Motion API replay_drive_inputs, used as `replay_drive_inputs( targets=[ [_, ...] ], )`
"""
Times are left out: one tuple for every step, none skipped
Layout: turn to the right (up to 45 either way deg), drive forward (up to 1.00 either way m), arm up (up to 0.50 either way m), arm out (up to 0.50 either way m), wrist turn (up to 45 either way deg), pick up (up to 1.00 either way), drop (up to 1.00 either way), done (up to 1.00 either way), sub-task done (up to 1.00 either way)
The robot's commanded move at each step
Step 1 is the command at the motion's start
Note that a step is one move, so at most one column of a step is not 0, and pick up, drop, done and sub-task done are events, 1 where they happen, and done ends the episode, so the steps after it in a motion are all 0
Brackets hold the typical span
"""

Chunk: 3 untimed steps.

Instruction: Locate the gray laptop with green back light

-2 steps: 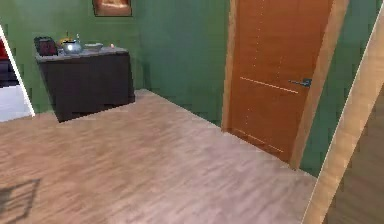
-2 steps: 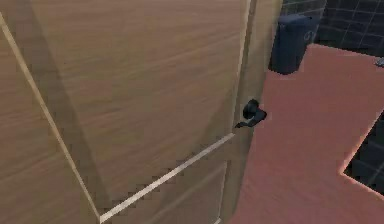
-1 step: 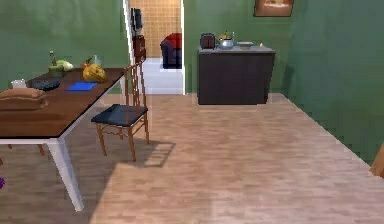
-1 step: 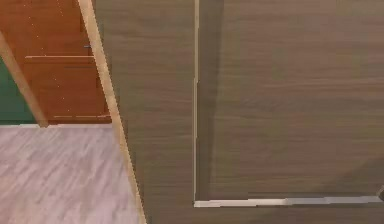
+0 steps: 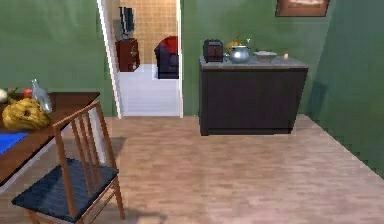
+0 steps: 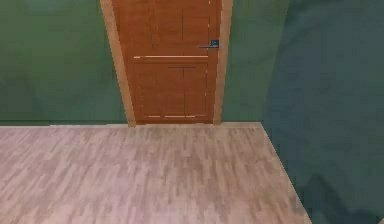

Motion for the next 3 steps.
replay_drive_inputs(
  targets=[
    [-3.0, 0.0, 0.0, 0.0, 0.0, 0.0, 0.0, 0.0, 0.0],
    [9.0, 0.0, 0.0, 0.0, 0.0, 0.0, 0.0, 0.0, 0.0],
    [0.0, 0.55, 0.0, 0.0, 0.0, 0.0, 0.0, 0.0, 0.0]
  ],
)
